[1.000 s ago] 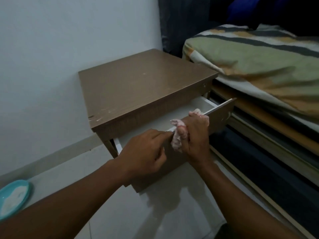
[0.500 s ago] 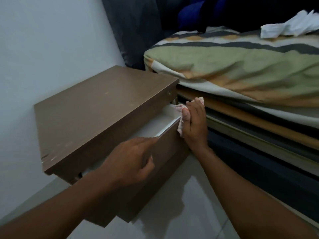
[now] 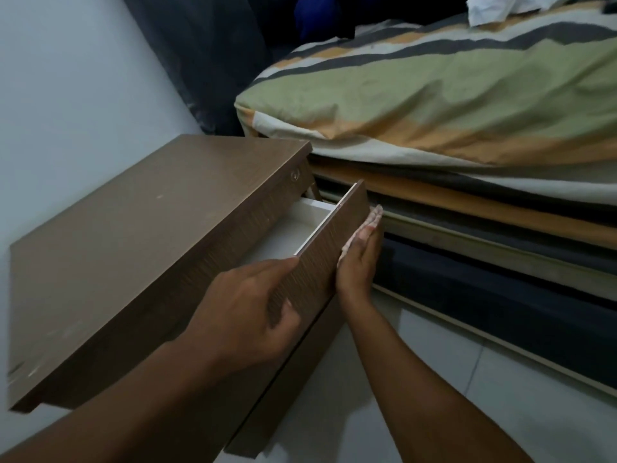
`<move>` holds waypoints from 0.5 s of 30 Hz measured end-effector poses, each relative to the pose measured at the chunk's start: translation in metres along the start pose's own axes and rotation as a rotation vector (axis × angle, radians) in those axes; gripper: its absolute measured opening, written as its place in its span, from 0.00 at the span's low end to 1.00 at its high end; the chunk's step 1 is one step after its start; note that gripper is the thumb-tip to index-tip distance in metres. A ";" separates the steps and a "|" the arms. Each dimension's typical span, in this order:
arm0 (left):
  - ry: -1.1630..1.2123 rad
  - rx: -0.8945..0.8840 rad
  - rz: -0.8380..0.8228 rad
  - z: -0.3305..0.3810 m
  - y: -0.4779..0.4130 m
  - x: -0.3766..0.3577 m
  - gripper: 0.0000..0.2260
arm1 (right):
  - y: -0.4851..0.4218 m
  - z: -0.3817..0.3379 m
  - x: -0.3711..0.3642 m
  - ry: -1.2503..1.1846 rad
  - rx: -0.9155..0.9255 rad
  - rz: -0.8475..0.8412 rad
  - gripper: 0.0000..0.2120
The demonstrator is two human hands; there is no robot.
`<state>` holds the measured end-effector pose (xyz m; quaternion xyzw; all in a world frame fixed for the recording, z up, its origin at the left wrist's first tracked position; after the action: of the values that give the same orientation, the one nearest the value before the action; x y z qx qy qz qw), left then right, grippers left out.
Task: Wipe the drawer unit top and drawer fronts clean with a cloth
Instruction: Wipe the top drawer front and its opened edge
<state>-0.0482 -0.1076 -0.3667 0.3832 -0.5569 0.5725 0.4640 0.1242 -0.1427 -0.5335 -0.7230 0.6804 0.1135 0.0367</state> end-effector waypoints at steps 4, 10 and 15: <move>0.058 0.016 0.037 0.000 0.004 -0.003 0.24 | 0.044 0.013 0.000 -0.041 -0.060 0.116 0.26; 0.062 0.025 0.066 -0.003 0.007 -0.006 0.25 | 0.072 -0.028 -0.017 0.056 0.432 0.021 0.23; 0.059 0.038 0.078 -0.003 0.009 -0.007 0.25 | -0.008 -0.044 -0.007 0.115 0.205 0.014 0.25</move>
<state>-0.0548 -0.1047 -0.3758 0.3531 -0.5462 0.6117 0.4503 0.1366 -0.1447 -0.4898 -0.7162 0.6943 0.0019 0.0709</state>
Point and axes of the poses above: each hand's wrist, its own y-axis away from the middle knuckle, its own x-axis out of the back of the hand, z = x × y, the point moved 3 cm from there along -y, towards the middle knuckle, and after that the axes turned 5 degrees about -x, right-handed, at the moved point
